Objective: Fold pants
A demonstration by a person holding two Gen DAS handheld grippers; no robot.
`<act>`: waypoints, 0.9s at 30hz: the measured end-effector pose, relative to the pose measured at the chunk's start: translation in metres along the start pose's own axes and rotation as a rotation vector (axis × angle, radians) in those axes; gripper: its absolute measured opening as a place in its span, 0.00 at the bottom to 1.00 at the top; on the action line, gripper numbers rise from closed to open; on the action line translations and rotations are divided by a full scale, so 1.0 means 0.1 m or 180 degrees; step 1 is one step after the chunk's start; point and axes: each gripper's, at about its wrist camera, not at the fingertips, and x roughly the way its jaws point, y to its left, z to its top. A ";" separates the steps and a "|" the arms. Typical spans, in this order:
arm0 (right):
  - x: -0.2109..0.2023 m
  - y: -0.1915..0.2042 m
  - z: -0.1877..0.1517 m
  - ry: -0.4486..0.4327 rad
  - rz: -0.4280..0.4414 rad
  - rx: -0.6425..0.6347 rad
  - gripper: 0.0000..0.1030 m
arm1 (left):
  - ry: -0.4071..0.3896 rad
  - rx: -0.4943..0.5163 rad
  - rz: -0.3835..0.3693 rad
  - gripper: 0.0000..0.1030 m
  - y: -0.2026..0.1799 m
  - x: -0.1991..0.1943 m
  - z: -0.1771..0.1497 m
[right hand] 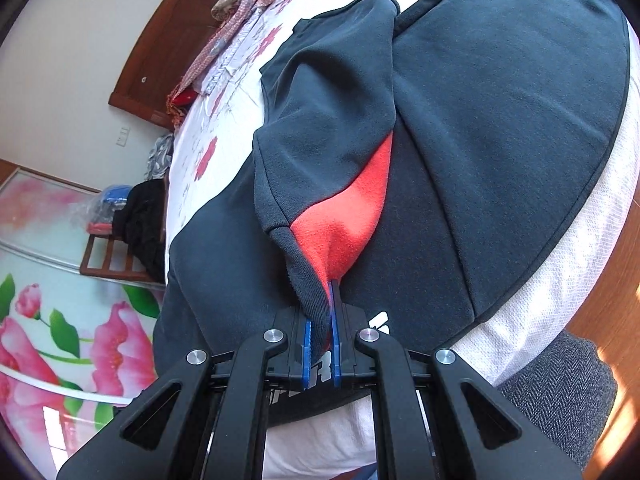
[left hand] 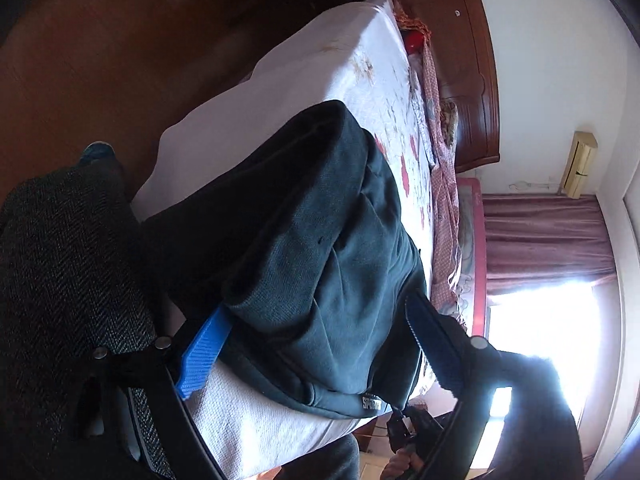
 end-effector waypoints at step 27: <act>-0.24 0.30 -0.07 0.0083 0.0010 -0.0538 0.06 | 0.0043 0.0263 0.0829 0.17 -0.37 -0.12 -0.07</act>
